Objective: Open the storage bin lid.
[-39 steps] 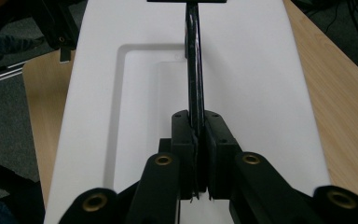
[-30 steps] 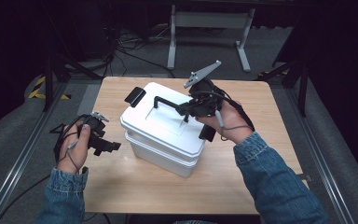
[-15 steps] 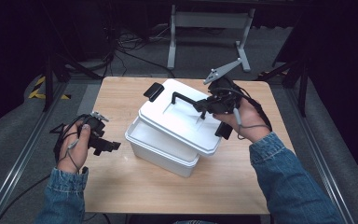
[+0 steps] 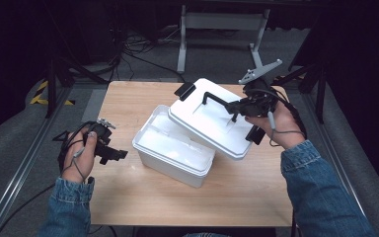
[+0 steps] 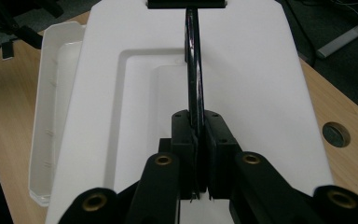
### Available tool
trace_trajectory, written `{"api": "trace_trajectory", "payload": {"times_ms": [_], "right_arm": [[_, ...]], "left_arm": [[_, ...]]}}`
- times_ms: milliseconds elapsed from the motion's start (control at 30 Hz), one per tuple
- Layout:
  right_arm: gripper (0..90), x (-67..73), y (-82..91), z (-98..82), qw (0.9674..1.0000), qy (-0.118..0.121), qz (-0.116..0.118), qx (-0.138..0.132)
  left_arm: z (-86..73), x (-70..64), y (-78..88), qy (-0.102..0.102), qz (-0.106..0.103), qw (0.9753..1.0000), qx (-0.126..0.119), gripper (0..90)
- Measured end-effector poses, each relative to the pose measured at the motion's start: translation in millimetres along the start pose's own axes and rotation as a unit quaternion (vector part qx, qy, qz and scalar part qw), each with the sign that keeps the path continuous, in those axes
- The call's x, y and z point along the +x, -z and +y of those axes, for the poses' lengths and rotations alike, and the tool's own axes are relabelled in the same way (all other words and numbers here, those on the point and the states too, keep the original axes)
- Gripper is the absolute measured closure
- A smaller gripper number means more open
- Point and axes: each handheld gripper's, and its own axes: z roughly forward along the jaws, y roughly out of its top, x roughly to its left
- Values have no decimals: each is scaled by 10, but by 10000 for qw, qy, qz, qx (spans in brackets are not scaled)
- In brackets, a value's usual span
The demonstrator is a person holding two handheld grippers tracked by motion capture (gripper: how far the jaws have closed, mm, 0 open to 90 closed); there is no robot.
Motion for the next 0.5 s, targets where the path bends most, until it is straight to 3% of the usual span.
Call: {"api": "trace_trajectory", "payload": {"times_ms": [500], "right_arm": [[845, -430, 159, -291, 9976, -527, -443, 53]], "left_arm": [[1, -2, -8, -49, 11, 10000, -4, 171]]}}
